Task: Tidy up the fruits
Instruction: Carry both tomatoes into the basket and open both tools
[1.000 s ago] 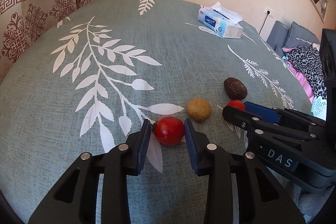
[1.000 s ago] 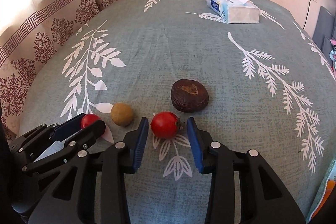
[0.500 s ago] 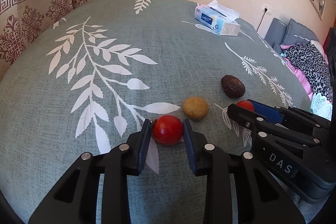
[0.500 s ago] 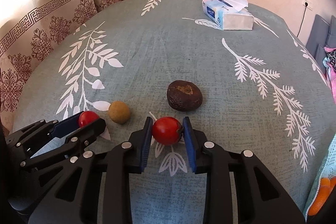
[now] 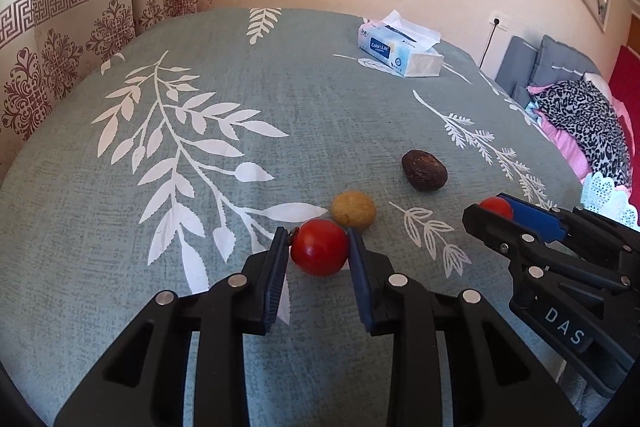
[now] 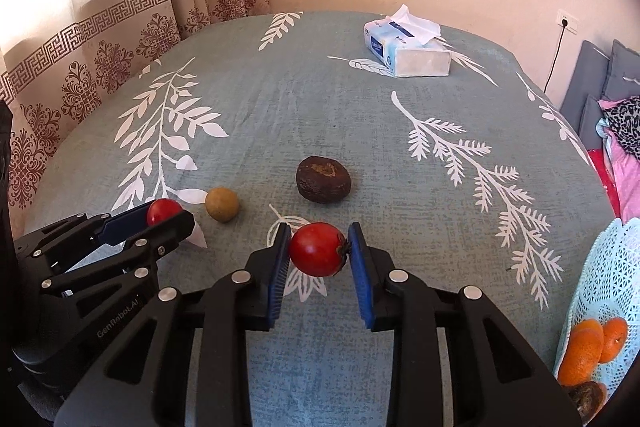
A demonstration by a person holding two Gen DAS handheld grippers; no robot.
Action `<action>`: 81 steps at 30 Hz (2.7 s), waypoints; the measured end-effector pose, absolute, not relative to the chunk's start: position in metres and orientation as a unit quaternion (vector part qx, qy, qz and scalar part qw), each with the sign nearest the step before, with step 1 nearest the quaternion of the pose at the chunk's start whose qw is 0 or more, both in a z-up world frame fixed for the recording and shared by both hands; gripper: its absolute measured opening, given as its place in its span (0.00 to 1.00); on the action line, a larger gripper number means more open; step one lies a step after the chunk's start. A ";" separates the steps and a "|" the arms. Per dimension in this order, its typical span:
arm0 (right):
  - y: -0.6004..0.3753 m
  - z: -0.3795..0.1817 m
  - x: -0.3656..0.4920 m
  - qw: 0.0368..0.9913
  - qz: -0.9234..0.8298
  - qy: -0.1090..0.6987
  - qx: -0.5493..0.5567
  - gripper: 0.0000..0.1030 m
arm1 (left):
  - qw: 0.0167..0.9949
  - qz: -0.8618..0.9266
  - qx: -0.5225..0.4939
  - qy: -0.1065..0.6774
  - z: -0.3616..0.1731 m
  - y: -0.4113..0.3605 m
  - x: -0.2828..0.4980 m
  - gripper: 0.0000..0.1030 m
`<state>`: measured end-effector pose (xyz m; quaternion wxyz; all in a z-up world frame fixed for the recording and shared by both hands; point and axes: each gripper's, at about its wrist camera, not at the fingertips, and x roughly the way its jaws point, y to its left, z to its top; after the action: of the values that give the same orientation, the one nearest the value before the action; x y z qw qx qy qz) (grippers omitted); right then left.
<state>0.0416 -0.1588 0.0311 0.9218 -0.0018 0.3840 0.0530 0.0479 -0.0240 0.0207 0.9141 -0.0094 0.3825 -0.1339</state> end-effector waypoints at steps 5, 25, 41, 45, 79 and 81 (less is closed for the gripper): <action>-0.170 0.034 0.035 0.923 0.045 0.381 0.008 0.29 | 0.914 -0.135 -0.008 0.381 0.025 -0.028 0.042 0.29; -0.230 0.057 -0.012 0.939 0.011 0.341 0.044 0.29 | 0.918 -0.180 0.041 0.350 0.058 -0.090 0.011 0.30; -0.334 0.067 -0.069 0.941 -0.079 0.312 0.108 0.29 | 0.909 -0.230 0.086 0.338 0.068 -0.153 -0.010 0.30; -0.363 0.065 -0.081 0.935 -0.101 0.311 0.136 0.29 | 0.905 -0.245 0.098 0.334 0.069 -0.170 -0.016 0.30; -0.417 0.071 -0.114 0.931 -0.172 0.272 0.172 0.32 | 0.860 -0.368 0.155 0.319 0.072 -0.306 -0.031 0.30; -0.418 0.071 -0.114 0.931 -0.173 0.271 0.174 0.32 | 0.858 -0.371 0.155 0.321 0.071 -0.311 -0.030 0.30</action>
<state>-0.1143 -0.4181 0.0708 0.9309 0.1742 0.2708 -0.1727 -0.0301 -0.3109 0.0712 0.8575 0.1546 0.3206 -0.3714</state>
